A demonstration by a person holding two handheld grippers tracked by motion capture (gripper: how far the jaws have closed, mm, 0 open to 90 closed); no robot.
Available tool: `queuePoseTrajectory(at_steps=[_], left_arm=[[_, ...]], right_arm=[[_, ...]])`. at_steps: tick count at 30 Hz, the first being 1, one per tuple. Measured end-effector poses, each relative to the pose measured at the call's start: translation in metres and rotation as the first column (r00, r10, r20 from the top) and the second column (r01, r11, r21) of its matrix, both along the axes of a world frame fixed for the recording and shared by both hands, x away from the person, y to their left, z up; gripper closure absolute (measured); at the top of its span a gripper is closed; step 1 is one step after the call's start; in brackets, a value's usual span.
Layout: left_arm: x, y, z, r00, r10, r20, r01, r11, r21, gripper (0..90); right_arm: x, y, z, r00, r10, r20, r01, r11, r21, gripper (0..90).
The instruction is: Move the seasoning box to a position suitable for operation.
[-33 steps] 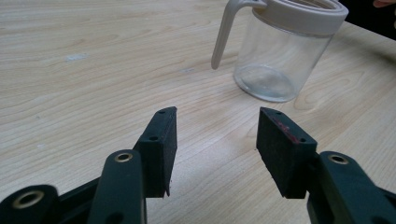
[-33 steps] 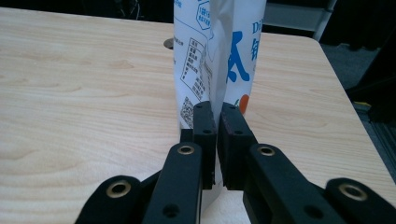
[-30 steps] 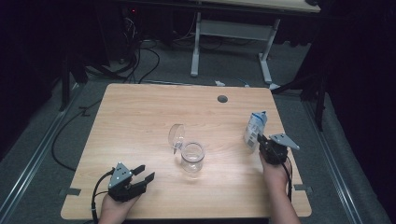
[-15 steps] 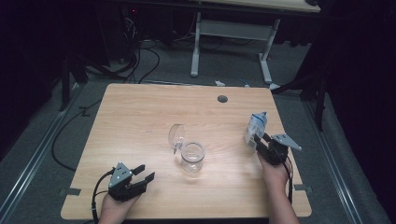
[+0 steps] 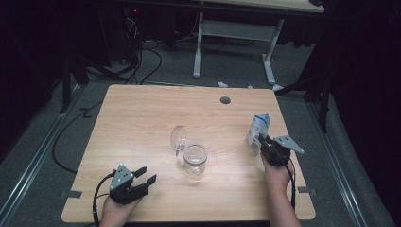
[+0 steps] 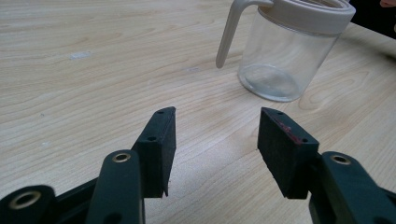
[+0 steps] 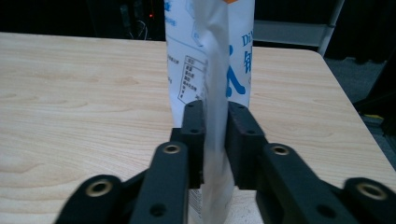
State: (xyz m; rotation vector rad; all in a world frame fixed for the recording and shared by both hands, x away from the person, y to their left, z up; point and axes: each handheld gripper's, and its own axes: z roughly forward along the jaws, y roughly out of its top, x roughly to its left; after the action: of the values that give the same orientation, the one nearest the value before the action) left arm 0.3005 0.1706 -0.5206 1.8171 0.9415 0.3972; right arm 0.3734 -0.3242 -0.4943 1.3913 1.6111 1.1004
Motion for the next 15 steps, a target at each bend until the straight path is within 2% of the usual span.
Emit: queuePoseTrajectory(at_steps=[5,11,15], left_arm=[[0.0001,0.0000,-0.0003,1.0000,0.000,0.000,0.000,1.0000,0.001,47.0],[-0.0002,0.0002,-0.0001,1.0000,0.001,0.001,-0.001,1.0000,-0.002,46.9],[-0.0002,0.0004,-0.0002,1.0000,0.000,0.001,0.000,1.0000,-0.005,46.9]], right_arm=[[-0.0002,-0.0004,0.0006,1.0000,0.007,-0.003,-0.007,1.0000,-0.006,86.0],[0.0000,-0.0018,0.0006,0.9998,0.016,-0.007,-0.016,0.9999,0.004,88.3],[-0.0002,-0.0008,0.0006,0.9998,0.019,-0.002,-0.019,0.9998,-0.009,88.6]])
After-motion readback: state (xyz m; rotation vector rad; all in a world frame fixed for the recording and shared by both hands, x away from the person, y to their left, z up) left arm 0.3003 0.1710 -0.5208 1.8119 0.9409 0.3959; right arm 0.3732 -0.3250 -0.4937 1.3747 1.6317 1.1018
